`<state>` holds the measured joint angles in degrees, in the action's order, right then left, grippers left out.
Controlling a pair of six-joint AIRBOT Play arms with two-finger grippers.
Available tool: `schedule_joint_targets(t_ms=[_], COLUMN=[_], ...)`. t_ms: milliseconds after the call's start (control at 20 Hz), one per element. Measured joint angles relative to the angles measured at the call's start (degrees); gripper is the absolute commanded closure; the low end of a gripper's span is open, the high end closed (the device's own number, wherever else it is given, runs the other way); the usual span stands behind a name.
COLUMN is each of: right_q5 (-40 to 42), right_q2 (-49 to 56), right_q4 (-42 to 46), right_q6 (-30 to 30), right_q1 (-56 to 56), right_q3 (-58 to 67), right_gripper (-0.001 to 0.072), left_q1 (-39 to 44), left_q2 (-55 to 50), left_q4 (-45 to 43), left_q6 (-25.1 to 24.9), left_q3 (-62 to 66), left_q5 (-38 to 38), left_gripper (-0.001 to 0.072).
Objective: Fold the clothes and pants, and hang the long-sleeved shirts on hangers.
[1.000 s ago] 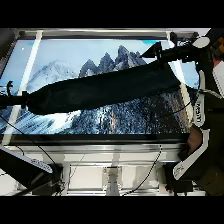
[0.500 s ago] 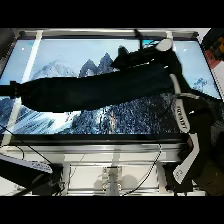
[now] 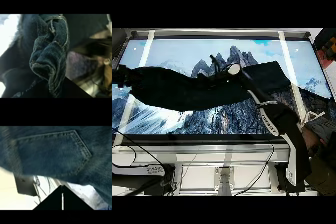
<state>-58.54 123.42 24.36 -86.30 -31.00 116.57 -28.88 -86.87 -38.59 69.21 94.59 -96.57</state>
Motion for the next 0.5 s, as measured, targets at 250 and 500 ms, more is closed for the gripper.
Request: schedule_joint_targets(t_ms=[250, 500], right_q5=[4.2, 8.8], right_q2=[4.4, 6.4], right_q4=[-3.3, 0.5], right_q6=[-2.1, -10.6], right_q1=[-1.8, -2.2], right_q3=[0.0, 0.0], right_gripper=[0.0701, 0.0700], left_q1=[10.2, 15.6], left_q2=[1.2, 1.5], left_q4=[0.0, 0.0], left_q6=[2.8, 3.8], left_q3=[0.0, 0.0], left_q5=[3.1, 8.9], left_gripper=[0.0673, 0.0673])
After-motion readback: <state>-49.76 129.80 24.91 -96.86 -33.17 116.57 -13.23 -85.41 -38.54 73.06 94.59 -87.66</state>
